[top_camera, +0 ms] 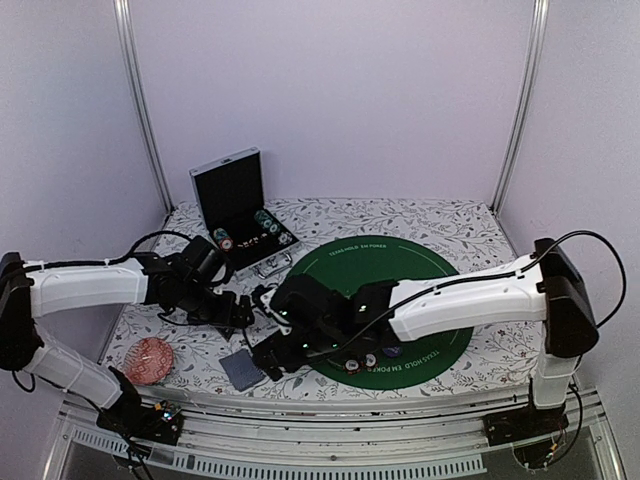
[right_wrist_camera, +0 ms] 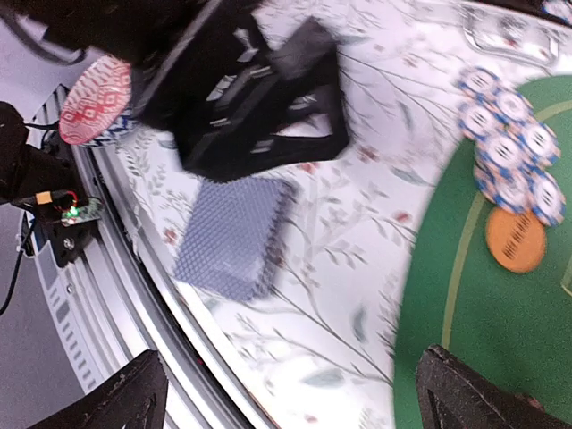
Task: Distribute texas hold em gaming equipment
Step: Move the face-down deck piles to the center of the board, then adjust the face-down deck piles at the center of the board.
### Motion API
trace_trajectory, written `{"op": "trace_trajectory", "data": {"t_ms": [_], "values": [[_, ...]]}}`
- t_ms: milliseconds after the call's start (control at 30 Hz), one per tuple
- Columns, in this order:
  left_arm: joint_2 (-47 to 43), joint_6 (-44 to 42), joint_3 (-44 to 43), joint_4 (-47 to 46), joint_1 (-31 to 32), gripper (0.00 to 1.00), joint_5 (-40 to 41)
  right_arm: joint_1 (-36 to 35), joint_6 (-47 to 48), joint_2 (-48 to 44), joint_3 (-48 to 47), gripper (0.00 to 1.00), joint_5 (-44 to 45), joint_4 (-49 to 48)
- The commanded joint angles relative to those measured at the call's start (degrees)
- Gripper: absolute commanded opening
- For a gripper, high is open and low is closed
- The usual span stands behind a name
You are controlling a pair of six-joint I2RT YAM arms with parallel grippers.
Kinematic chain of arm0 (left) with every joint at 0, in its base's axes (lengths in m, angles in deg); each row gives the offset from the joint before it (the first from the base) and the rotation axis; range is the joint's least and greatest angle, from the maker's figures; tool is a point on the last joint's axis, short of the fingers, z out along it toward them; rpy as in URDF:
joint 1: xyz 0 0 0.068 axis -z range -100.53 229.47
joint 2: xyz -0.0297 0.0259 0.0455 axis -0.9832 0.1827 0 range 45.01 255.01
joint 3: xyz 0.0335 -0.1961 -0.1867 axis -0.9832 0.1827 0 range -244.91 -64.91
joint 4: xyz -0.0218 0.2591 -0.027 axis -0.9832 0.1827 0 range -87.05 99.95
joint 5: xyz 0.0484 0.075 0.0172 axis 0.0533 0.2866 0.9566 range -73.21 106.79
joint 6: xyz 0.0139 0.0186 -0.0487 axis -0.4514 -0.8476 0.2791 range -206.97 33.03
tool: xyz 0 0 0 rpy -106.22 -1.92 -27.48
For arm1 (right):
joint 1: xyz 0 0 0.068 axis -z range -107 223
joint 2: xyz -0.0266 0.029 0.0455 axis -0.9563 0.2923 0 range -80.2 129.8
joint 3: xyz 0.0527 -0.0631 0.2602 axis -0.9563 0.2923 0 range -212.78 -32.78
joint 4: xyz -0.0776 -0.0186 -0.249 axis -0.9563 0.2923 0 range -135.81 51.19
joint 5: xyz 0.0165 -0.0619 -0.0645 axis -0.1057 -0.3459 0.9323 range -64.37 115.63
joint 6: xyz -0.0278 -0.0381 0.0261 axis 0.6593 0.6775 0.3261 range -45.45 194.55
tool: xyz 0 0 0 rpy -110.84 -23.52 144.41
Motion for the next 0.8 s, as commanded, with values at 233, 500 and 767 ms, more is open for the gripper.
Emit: {"op": "trace_trajectory", "data": {"t_ms": [233,500,767], "values": [[-6.8,-4.2,2.2,-1.8,-14.0,0.98,0.8,-5.3,8.6,23.3,-23.7,0.99,3.8,3.0],[-4.8,-5.7,1.8,-2.7,-14.9,0.98,0.4,-5.3,10.5,30.7,-29.5,0.99,3.8,5.5],[-5.2,-6.3,1.9,-2.9,-14.9,0.98,0.0,-5.2,10.5,32.9,-29.9,0.99,6.5,8.0]]}}
